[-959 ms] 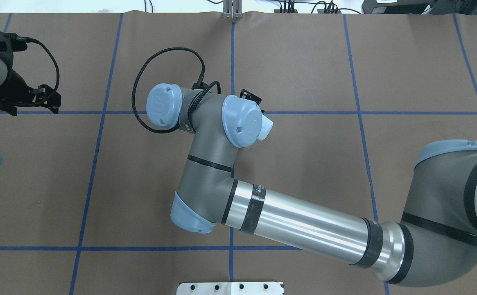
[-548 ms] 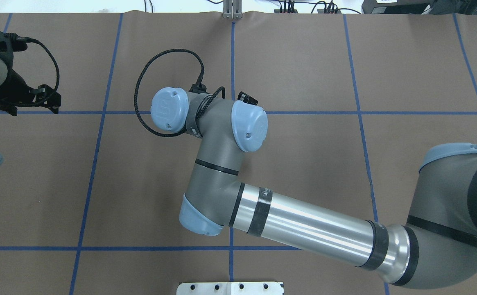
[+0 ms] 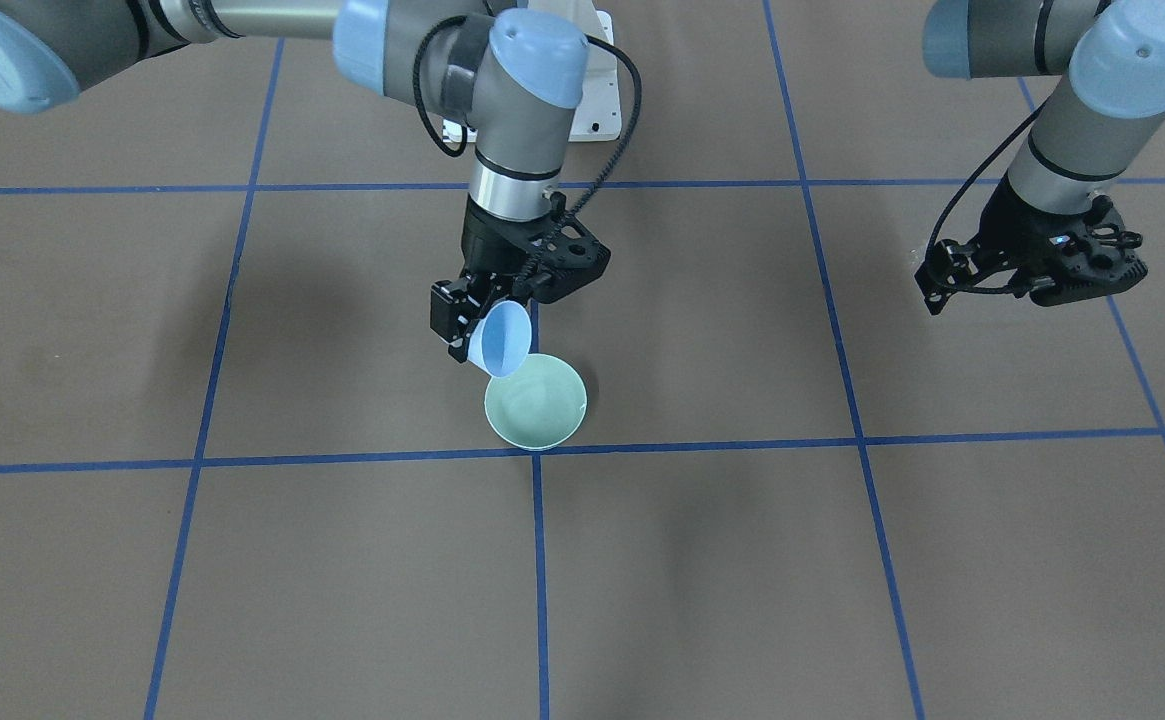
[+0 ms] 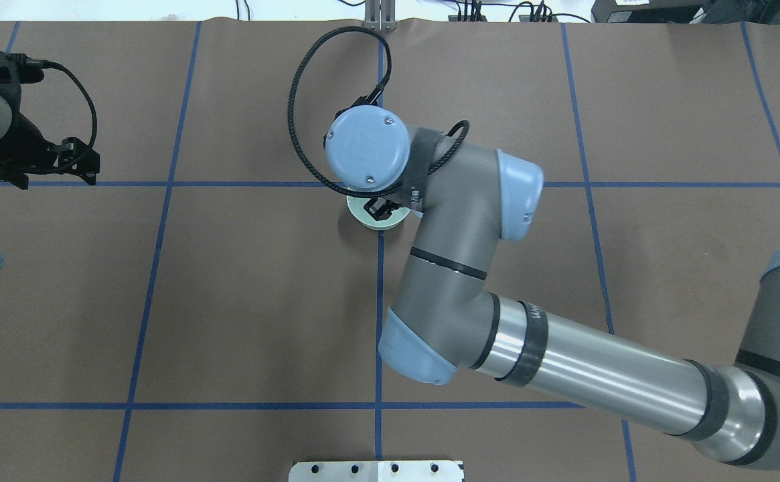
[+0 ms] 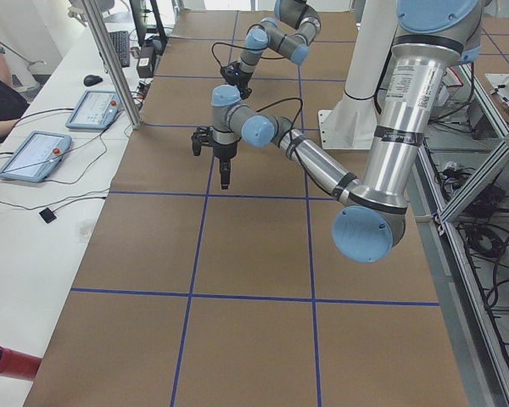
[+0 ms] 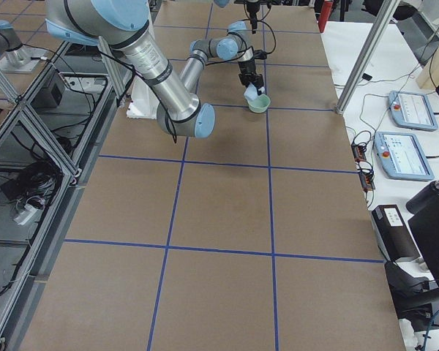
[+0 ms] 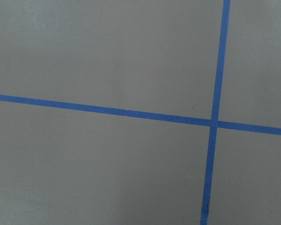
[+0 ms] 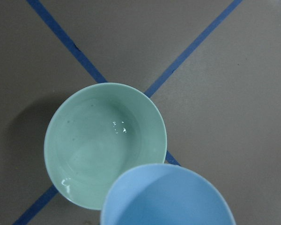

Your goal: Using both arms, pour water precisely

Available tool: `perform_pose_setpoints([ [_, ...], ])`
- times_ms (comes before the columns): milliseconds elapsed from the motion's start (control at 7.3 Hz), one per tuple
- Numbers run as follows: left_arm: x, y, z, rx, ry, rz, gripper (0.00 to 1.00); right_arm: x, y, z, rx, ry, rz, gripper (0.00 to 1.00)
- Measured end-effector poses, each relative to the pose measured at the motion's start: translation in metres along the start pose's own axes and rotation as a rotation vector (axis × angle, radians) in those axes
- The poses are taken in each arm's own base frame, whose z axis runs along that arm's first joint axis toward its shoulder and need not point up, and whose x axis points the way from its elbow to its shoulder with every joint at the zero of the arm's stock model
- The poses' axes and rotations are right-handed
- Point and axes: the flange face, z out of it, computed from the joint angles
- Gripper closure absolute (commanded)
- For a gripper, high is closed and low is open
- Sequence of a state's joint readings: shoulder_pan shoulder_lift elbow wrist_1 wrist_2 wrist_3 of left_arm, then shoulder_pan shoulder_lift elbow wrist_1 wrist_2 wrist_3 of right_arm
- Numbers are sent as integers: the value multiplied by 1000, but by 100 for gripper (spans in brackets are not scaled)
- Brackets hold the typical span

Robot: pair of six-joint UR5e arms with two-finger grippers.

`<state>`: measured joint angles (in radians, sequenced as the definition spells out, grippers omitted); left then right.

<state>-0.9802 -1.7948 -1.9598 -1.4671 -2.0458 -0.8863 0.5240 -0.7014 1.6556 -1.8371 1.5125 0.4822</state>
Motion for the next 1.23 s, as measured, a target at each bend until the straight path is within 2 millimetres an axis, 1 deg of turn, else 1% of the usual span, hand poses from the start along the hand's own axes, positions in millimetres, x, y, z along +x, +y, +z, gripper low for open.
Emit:
perform_pose_setpoints([
  [137,0,0,0,-1,0,-1,0,20,11,-25,50,-34,105,100],
  [274,1,0,1,-2,0,-2,0,41,25,-43,95,-57,251,100],
  [411,1,1,1,-3,1,-6,0,65,45,-58,143,-65,404,100],
  [548,2,1,0,-3,2,-16,0,91,70,-70,198,-43,521,100],
  [685,3,2,1,-4,3,-27,0,116,94,-73,254,14,633,100],
  [822,4,2,1,-4,3,-36,0,136,120,-61,303,104,759,100],
  [959,4,2,1,-4,3,-41,0,149,149,-38,342,203,855,100],
  [1096,5,2,0,-4,4,-43,0,158,184,-11,379,304,919,100],
  [1233,5,3,0,-4,5,-44,0,162,215,9,414,372,957,100],
])
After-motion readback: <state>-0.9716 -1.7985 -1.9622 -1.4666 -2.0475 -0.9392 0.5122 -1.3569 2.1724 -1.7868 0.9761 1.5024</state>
